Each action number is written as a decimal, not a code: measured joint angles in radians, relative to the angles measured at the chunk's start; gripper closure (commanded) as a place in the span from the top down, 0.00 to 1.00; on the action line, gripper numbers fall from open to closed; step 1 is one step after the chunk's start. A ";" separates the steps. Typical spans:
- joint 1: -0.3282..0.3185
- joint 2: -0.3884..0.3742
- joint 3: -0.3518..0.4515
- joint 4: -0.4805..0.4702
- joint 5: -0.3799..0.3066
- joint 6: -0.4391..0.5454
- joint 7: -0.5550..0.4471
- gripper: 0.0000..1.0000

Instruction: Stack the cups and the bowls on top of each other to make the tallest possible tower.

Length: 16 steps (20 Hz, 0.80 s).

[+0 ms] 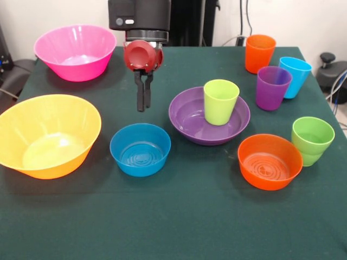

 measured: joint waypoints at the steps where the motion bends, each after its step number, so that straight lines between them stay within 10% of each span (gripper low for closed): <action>1: -0.002 -0.001 0.000 0.000 0.011 0.000 0.000 1.00; 16: 0.006 0.042 0.000 -0.001 0.016 0.004 0.000 1.00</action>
